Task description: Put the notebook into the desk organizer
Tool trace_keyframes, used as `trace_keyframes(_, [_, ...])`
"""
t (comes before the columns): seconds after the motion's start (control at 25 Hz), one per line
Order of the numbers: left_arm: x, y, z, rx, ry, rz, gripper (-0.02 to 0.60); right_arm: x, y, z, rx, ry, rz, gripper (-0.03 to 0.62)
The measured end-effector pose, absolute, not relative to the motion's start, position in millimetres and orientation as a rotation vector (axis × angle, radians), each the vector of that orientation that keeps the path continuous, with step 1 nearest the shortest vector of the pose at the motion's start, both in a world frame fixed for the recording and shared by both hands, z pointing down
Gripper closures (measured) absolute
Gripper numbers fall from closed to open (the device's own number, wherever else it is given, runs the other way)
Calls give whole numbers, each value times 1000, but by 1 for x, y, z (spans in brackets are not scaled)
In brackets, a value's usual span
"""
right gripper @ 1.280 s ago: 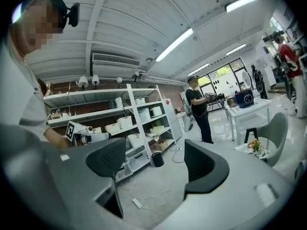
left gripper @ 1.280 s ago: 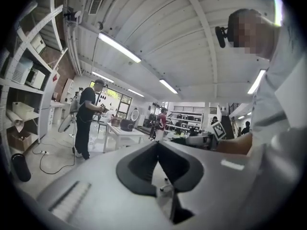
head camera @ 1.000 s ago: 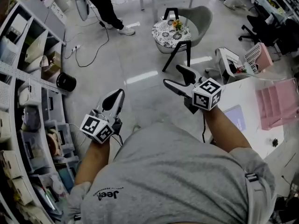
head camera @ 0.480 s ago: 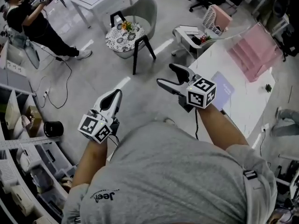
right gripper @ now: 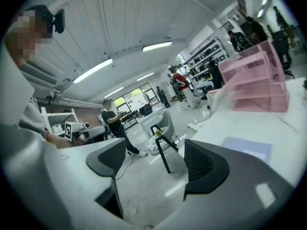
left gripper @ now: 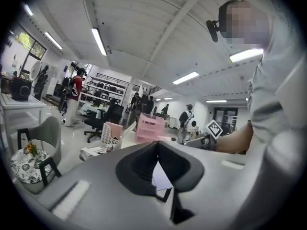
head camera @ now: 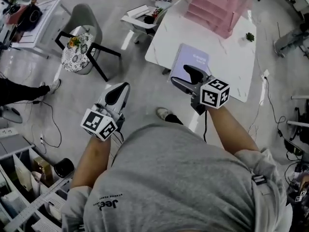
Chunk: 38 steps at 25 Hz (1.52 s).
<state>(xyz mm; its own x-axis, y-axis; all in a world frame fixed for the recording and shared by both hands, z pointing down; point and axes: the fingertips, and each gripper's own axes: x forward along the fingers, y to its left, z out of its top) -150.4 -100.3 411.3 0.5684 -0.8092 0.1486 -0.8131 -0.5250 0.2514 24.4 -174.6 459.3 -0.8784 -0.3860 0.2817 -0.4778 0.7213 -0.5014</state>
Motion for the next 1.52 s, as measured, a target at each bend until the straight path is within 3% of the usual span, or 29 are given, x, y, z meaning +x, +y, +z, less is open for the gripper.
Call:
trace_keyframes(0.24, [-60, -145, 444, 2552, -1107, 89, 523, 152, -178, 548, 963, -2482, 1251, 235])
trace_keyframes(0.44, [-30, -158, 468, 2536, -1046, 155, 523, 199, -166, 619, 1001, -2241, 1645, 235])
trace_keyframes(0.8, [-21, -149, 503, 2442, -1026, 226, 523, 174, -172, 699, 808, -2143, 2057, 233])
trace_keyframes(1.52, [-44, -131, 520, 2364, -1083, 275, 523, 131, -208, 724, 708, -2229, 2240, 243])
